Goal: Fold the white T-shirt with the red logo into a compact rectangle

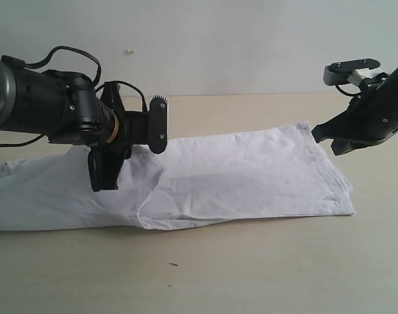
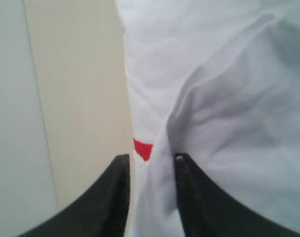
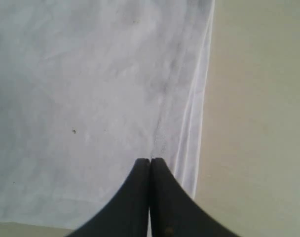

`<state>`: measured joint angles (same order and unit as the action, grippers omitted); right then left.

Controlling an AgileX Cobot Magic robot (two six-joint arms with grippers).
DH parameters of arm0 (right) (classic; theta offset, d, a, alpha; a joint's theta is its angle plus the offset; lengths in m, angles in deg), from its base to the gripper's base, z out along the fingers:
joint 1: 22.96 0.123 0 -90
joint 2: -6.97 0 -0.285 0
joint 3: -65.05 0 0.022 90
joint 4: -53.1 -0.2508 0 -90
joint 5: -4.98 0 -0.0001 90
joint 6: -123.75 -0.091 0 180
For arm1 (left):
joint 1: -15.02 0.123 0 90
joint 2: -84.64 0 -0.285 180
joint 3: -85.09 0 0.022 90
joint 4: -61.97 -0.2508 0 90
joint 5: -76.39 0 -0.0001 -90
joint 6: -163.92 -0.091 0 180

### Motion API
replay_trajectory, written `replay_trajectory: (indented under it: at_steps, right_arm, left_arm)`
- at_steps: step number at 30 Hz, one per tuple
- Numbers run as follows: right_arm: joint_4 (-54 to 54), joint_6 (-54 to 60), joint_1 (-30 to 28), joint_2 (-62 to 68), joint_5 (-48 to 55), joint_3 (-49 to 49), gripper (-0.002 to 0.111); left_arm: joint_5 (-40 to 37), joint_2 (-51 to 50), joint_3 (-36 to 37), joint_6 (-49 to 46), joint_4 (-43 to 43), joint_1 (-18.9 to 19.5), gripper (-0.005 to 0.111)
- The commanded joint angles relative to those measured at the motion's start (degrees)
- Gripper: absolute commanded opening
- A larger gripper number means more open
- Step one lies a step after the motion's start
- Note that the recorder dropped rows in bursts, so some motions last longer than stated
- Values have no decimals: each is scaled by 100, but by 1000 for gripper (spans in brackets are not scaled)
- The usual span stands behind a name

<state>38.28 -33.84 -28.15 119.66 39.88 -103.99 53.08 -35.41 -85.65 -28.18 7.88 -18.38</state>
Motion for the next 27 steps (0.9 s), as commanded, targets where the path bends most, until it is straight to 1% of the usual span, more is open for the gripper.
replay_trajectory:
  at_steps: [1,5,6,7,8,9,11,12,14,16,19,20,21,22,23,25,27]
  right_arm:
    - [-12,44,-13,-15,-30,21,0]
    - [-111,44,-13,-15,38,21,0]
    - [-111,44,-13,-15,51,21,0]
    - [-111,44,-13,-15,51,21,0]
    - [-126,44,-13,-15,48,21,0]
    - [-126,44,-13,-15,48,21,0]
    - [-123,44,-13,-15,37,21,0]
    - [-123,44,-13,-15,37,21,0]
    - [-123,44,-13,-15,24,21,0]
    - [-123,44,-13,-15,24,21,0]
    - [-123,44,-13,-15,47,21,0]
    - [-123,44,-13,-15,47,21,0]
    - [-123,44,-13,-15,56,21,0]
    - [-123,44,-13,-15,56,21,0]
    - [-123,44,-13,-15,82,21,0]
    - [-162,44,-13,-15,94,21,0]
    - [-204,44,-13,-15,131,21,0]
  left_arm:
    - [-516,-42,-32,240,35,64,44]
    - [-1190,-42,-32,784,85,80,45]
    - [-1267,-31,-32,795,85,80,45]
    - [-1256,36,-32,1108,-119,80,45]
    - [-1215,95,-32,1619,-452,80,45]
    - [-1185,214,-32,2624,-1161,80,45]
    - [-1398,461,-32,4119,-2229,80,45]
    - [-1466,518,-32,4378,-2453,80,45]
    - [-1489,637,-32,4541,-2373,80,45]
    - [-1293,650,-32,4284,-1609,80,43]
    - [-772,650,85,3207,-77,80,34]
    - [-606,650,119,2612,680,80,29]
    - [-514,634,134,1819,1470,91,22]
    - [-543,586,134,1158,2249,91,16]
    - [-763,480,134,162,3490,101,9]
    - [-1093,358,134,-538,4131,141,10]
    - [-1240,236,143,-412,4175,218,18]
